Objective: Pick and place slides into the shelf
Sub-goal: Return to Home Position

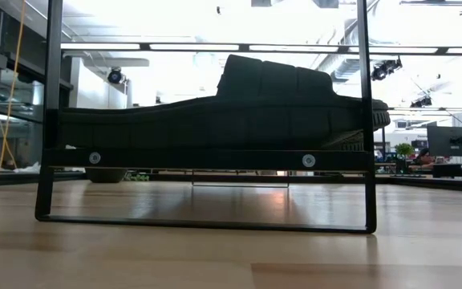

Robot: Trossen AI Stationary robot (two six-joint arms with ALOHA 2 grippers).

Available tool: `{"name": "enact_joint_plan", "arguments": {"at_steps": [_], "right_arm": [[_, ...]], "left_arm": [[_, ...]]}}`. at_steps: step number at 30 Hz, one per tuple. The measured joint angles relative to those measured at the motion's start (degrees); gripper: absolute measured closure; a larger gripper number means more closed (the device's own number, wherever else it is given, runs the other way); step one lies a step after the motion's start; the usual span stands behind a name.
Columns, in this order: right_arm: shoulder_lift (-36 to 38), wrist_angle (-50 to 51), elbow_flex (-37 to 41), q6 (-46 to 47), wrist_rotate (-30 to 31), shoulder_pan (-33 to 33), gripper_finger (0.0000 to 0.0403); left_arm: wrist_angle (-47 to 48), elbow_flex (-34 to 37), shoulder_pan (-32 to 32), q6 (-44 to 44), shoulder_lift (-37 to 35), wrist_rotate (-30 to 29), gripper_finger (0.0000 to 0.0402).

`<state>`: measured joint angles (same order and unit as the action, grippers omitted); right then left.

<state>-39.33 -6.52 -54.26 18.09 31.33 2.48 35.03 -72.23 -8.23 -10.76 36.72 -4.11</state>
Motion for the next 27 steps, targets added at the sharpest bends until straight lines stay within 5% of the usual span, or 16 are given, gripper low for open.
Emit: {"name": "enact_joint_plan", "arguments": {"at_steps": [8, 27], "right_arm": [[0.77, 5.07, 0.00, 1.70, 0.01, 0.01, 0.0224], [14.82, 13.00, 4.94, 2.68, 0.05, 0.02, 0.0224]], "left_arm": [[-6.57, 13.70, 0.00, -5.80, -8.71, -2.21, 0.0234], [-0.97, 17.35, -0.02, -6.68, -13.66, -5.09, 0.0234]]}}
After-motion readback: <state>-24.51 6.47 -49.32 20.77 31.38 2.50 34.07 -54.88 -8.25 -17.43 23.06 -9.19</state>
